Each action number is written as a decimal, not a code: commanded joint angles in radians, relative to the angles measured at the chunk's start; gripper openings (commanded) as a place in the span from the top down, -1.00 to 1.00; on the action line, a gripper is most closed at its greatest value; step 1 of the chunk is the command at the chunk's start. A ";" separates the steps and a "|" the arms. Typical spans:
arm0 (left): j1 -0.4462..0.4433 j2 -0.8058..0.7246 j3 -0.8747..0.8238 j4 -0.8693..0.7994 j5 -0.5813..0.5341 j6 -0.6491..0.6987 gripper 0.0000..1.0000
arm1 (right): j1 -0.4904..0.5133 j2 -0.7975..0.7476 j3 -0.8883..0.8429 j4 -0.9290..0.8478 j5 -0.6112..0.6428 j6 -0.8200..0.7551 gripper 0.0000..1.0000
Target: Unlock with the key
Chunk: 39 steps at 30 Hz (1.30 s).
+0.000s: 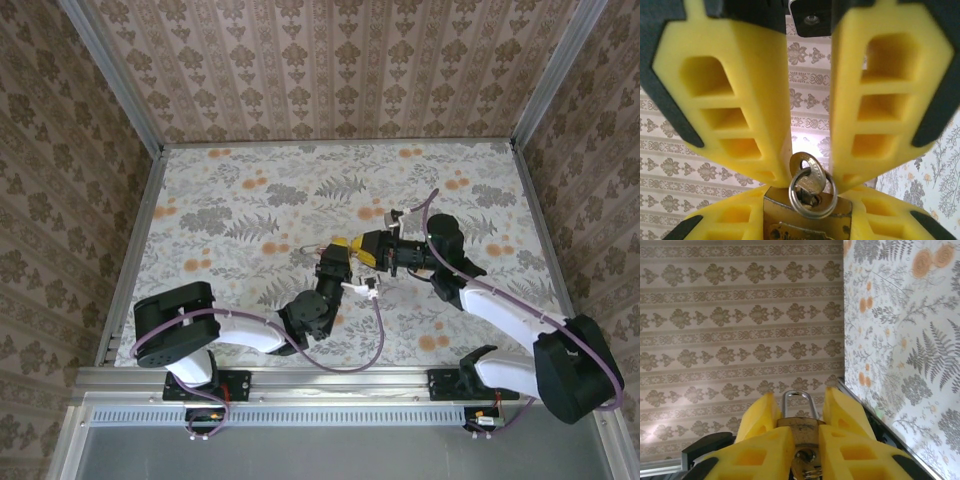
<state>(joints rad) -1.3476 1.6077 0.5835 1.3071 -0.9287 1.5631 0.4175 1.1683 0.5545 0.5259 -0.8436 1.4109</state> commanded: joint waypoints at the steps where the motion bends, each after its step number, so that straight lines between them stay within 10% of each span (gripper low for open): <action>1: -0.044 0.037 0.041 -0.034 0.161 0.012 0.86 | 0.012 -0.064 0.045 -0.066 -0.083 -0.079 0.39; 15: -0.044 0.061 0.065 -0.039 0.123 -0.046 0.87 | -0.038 -0.167 0.011 -0.221 -0.052 -0.237 -0.23; 30: -0.044 0.064 0.101 -0.169 0.094 -0.190 0.87 | -0.140 -0.243 -0.009 -0.276 -0.075 -0.299 -0.26; 39: -0.010 -0.148 0.226 -0.947 0.231 -0.689 0.84 | -0.198 -0.297 0.037 -0.579 0.000 -0.594 -0.16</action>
<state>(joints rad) -1.3731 1.5589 0.7193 0.7048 -0.7883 1.1400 0.2310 0.8867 0.5636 0.0448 -0.8642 0.9363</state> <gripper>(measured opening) 0.320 0.585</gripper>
